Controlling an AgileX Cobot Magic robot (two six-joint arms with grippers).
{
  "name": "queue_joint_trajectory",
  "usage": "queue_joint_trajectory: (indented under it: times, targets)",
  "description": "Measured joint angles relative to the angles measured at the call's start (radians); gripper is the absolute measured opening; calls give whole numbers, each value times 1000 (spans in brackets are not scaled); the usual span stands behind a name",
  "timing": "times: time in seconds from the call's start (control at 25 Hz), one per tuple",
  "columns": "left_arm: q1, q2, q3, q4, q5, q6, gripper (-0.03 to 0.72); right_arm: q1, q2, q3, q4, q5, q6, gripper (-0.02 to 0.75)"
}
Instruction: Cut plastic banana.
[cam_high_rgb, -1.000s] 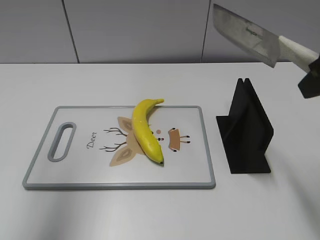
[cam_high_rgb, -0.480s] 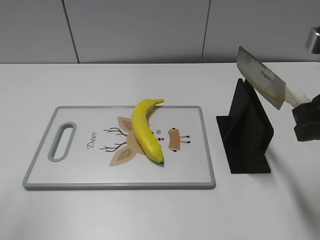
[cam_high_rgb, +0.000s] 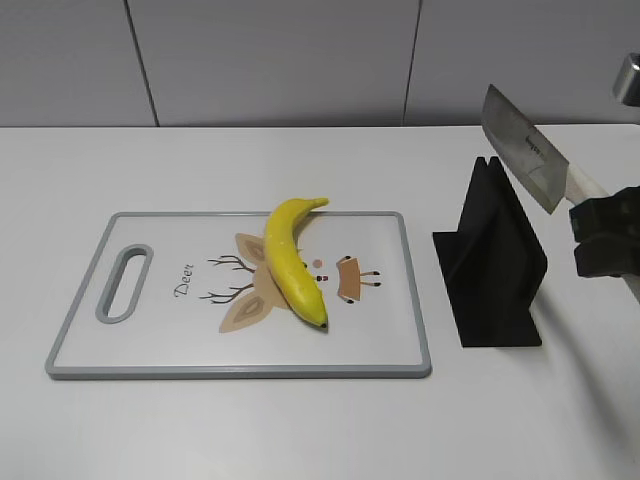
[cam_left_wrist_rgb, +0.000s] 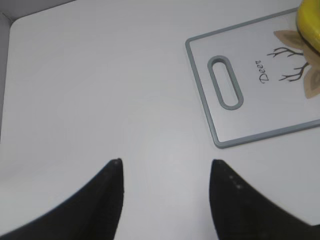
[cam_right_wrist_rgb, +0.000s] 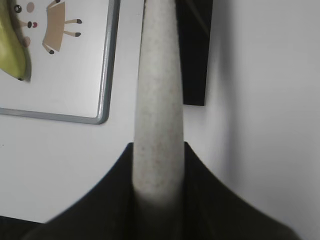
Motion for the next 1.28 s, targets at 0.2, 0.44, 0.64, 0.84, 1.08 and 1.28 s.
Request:
queue_joint_trajectory:
  times: [0.2, 0.44, 0.64, 0.84, 1.08, 1.28]
  targets:
    - [0, -123, 129, -34, -46, 0, 537, 35, 2, 0, -26, -1, 51, 179]
    - [0, -294, 248, -59, -78, 0, 537, 52, 28, 0, -111, -2, 147, 179]
    - [0, -414, 335, -84, -80, 1, 537, 60, 32, 1, -113, -14, 156, 179]
    - [0, -535, 386, -122, -80, 46, 537, 105, 33, 1, -124, -17, 199, 179]
    - [0, -638, 387, -135, -82, 64, 537, 107, 33, 1, -167, -19, 245, 179]
    - [0, -668, 395, -139, -75, 68, 536, 109, 44, 1, -167, -22, 247, 179]
